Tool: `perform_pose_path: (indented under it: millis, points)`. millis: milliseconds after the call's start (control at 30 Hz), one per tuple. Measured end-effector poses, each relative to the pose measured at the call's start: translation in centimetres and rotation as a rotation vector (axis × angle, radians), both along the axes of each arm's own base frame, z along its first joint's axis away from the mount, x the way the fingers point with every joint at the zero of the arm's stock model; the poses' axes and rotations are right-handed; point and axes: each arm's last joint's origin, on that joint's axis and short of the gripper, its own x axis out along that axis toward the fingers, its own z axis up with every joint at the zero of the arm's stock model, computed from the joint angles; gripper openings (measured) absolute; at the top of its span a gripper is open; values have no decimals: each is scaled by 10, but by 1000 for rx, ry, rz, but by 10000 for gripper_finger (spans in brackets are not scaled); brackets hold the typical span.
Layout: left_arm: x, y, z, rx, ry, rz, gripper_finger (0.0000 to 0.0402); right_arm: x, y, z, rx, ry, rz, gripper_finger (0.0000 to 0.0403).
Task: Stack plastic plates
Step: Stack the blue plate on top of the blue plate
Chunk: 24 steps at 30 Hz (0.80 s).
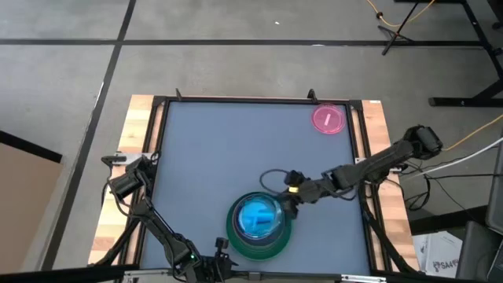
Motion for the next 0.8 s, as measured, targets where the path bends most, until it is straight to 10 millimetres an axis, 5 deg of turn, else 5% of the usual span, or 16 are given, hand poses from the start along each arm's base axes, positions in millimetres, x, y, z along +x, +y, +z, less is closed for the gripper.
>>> perform_pose_path:
  millis: [233,600,800]
  points:
    - [0,0,0,0,0,0,82,18,-16,-25,29,85,-16,0]
    - [0,1,-1,24,5,-12,82,26,-9,-46,72,139,51,3]
    - [-1,2,0,49,14,-26,82,26,-8,-46,90,141,82,50]
